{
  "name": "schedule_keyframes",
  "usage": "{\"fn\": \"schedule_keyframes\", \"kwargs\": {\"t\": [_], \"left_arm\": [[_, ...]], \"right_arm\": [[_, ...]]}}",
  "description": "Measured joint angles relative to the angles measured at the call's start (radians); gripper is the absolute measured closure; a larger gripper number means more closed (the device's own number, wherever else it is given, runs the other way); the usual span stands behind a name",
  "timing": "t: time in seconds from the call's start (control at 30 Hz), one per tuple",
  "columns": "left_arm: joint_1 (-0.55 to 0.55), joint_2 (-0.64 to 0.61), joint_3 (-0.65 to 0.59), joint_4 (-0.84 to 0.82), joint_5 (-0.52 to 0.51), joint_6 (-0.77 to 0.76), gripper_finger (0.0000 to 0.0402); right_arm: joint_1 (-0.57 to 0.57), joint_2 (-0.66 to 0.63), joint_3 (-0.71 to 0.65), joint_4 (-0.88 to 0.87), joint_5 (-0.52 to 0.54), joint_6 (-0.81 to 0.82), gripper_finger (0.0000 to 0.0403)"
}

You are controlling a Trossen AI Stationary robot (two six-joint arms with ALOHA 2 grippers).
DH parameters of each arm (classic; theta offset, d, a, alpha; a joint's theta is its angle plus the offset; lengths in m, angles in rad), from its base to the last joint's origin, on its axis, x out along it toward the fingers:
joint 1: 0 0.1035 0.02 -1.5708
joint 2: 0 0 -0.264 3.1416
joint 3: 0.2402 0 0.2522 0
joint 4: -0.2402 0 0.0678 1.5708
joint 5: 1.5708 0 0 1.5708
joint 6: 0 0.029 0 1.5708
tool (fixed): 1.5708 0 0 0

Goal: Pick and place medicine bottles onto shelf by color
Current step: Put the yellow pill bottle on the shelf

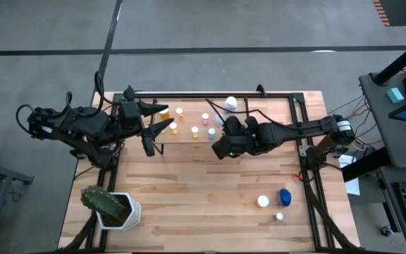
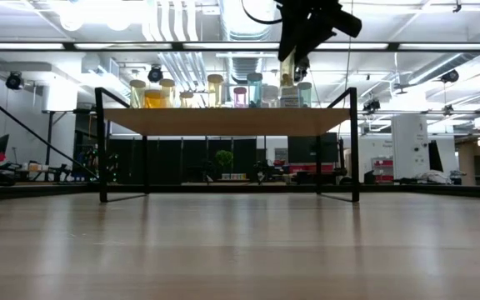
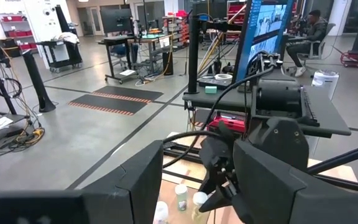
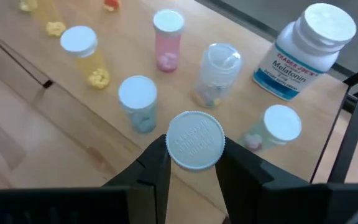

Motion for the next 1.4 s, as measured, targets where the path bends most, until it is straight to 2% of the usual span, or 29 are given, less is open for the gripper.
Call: {"fn": "schedule_keyframes", "kwargs": {"t": [0.37,0.5,0.6,0.77,0.93,1.13,1.4], "left_arm": [[-0.001,0.0,0.0,0.0,0.0,0.0,0.0222],[-0.001,0.002,-0.001,0.0,0.0,0.0,0.0222],[-0.001,0.002,-0.003,-0.001,0.001,0.001,0.0222],[-0.001,0.002,-0.003,-0.001,0.001,0.001,0.0222],[-0.001,0.002,-0.003,-0.01,0.001,0.001,0.0222],[-0.001,0.003,-0.005,-0.009,0.001,0.007,0.0222],[-0.001,0.002,-0.006,-0.008,0.001,0.006,0.0222]], "right_arm": [[0.065,-0.037,-0.002,0.007,-0.013,-0.113,0.0301],[0.082,-0.088,-0.019,0.066,-0.063,-0.17,0.0301],[0.089,-0.133,-0.076,0.147,-0.078,-0.225,0.0301],[0.088,-0.244,-0.267,0.34,-0.104,-0.254,0.0301],[0.073,-0.332,-0.413,0.346,-0.106,-0.167,0.0301],[0.06,-0.373,-0.468,0.338,-0.04,-0.135,0.0301],[0.007,-0.355,-0.509,0.342,-0.036,-0.148,0.0301]]}}
